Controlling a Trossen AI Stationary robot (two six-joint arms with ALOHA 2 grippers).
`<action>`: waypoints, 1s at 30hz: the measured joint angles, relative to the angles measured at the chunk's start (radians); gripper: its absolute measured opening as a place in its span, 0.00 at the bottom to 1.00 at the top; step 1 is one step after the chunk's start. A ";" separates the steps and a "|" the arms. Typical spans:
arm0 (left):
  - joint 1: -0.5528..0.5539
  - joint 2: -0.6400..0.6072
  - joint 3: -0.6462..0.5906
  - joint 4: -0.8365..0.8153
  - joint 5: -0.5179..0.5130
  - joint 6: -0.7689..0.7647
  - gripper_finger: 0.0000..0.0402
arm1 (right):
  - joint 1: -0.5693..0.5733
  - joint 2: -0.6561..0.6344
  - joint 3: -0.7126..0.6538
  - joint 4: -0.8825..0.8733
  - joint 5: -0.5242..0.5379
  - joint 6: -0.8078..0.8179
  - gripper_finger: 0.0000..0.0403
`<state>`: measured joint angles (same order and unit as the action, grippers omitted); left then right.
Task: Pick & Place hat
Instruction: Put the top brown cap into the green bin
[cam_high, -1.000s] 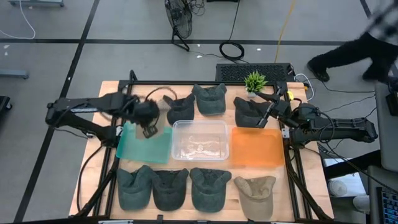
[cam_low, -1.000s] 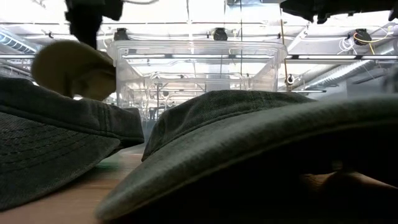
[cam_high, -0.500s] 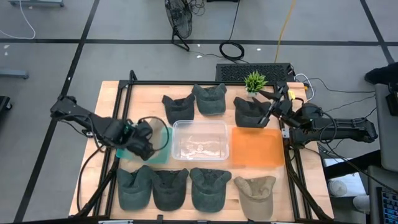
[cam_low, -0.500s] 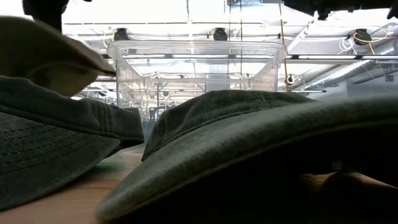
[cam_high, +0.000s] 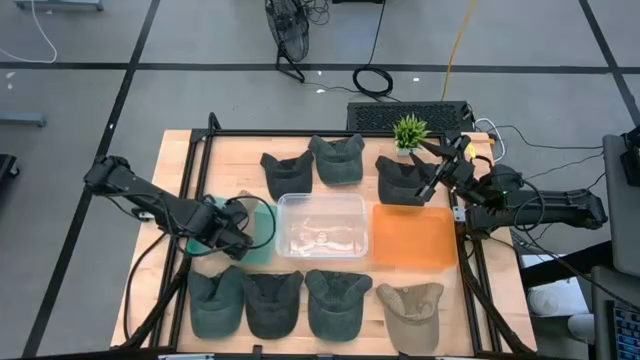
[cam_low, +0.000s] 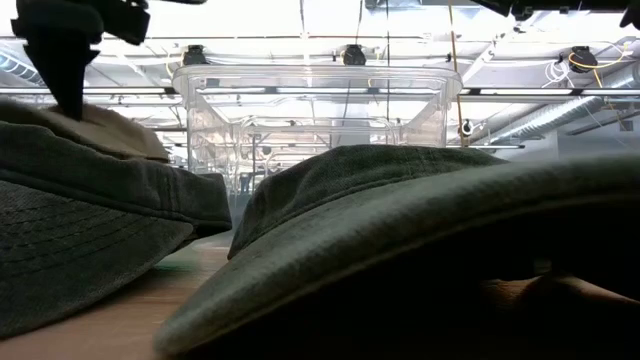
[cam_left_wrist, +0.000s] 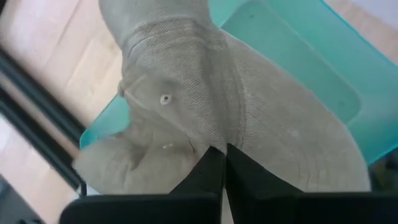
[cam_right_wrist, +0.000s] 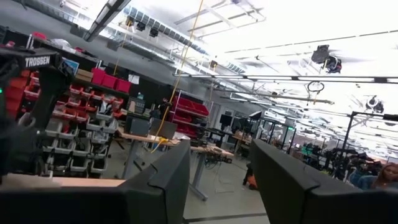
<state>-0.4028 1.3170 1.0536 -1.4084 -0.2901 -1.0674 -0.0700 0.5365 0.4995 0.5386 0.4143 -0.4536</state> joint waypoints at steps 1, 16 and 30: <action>0.009 0.000 -0.014 0.023 0.000 0.033 0.02 | 0.000 0.002 0.000 0.002 0.000 0.001 0.39; 0.054 0.000 -0.142 0.156 0.048 0.154 0.05 | 0.000 0.029 0.000 -0.013 0.000 0.050 0.39; 0.083 0.000 -0.145 0.161 -0.018 0.076 0.38 | 0.000 0.030 0.000 -0.015 0.000 0.046 0.39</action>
<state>-0.3203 1.3170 0.9089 -1.2474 -0.3077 -0.9916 -0.0700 0.5662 0.4995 0.5241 0.4141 -0.4079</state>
